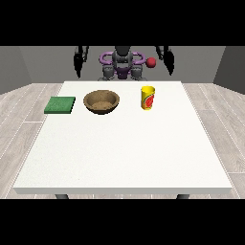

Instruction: Pick the cup and pour the ball into the bowl, then pick the bowl and place it on the pad

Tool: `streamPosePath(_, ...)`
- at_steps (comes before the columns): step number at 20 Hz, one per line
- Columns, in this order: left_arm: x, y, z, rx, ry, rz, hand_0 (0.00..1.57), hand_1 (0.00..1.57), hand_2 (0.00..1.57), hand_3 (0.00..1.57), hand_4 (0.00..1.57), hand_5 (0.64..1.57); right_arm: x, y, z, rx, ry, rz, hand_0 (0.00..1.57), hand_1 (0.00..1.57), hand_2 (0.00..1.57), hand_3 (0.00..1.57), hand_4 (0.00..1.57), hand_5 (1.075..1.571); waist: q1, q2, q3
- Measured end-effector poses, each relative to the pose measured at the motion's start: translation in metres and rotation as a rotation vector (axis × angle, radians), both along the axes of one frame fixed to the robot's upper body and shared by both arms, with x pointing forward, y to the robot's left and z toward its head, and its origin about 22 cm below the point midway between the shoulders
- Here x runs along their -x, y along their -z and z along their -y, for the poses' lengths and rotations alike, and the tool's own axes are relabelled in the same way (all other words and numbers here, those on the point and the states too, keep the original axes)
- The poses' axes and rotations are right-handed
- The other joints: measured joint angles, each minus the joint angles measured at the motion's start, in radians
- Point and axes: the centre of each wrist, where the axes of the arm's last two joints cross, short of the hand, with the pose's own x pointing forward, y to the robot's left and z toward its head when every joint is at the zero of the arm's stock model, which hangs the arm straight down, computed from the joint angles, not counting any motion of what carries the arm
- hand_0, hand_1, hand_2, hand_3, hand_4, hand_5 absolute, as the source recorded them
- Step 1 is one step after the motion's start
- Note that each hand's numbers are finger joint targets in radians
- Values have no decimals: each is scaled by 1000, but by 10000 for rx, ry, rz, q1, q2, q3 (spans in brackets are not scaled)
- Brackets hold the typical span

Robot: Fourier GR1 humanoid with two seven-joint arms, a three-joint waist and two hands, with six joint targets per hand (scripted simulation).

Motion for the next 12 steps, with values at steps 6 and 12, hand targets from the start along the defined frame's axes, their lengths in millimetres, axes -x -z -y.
streamPosePath(6,-3,-24,-5,-296,213,275,0,0,0,0,0,1524,-1,-20,6,221,13,108,0,0,0,0,0,1568,-130,-1807,-140)
streamPosePath(12,26,-24,37,1977,1385,652,0,0,0,0,0,1511,14,-7,14,-966,825,195,0,0,0,0,0,1567,164,-2572,-215)
